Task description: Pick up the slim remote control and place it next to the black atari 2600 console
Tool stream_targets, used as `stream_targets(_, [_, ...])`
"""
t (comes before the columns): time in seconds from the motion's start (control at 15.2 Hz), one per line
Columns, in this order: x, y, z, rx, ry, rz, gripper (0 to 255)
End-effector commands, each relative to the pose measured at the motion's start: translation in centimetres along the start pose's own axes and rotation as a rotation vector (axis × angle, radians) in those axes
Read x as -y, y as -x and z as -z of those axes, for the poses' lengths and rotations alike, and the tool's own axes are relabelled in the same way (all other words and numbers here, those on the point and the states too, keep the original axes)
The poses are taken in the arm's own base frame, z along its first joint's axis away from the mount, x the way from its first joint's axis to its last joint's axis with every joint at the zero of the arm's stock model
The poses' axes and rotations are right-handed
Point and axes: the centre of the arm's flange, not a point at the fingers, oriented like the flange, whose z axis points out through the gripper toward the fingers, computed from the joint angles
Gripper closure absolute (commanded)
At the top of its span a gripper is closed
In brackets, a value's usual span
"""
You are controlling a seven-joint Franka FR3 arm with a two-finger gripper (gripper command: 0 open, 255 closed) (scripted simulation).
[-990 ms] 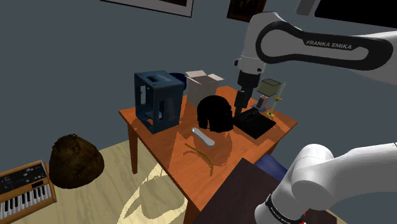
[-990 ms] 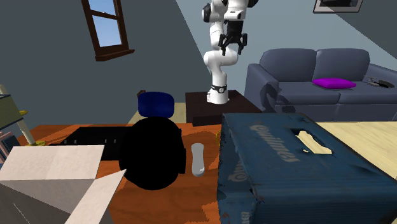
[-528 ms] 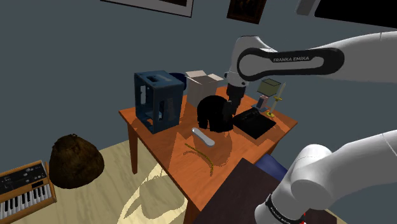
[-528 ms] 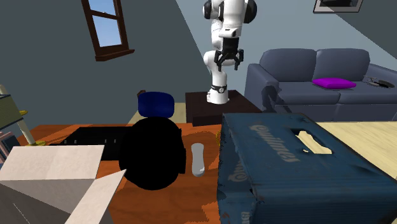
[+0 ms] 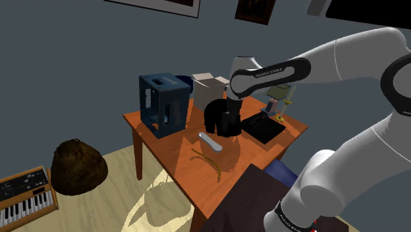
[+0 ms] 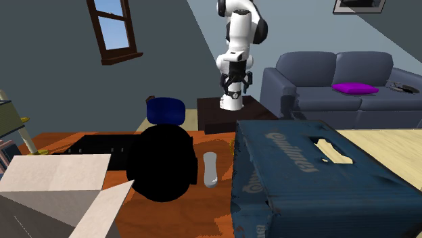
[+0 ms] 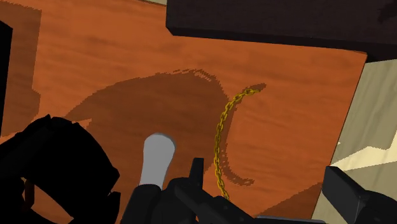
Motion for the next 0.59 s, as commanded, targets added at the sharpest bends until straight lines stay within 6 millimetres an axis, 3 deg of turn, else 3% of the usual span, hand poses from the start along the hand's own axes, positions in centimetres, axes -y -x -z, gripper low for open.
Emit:
stream_targets(0.0, [-1.2, -1.1, -1.7, -0.007, 0.001, -0.010, 0])
stream_targets(0.53, [-6.2, -6.2, -9.2, -0.027, 0.000, -0.046, 0])
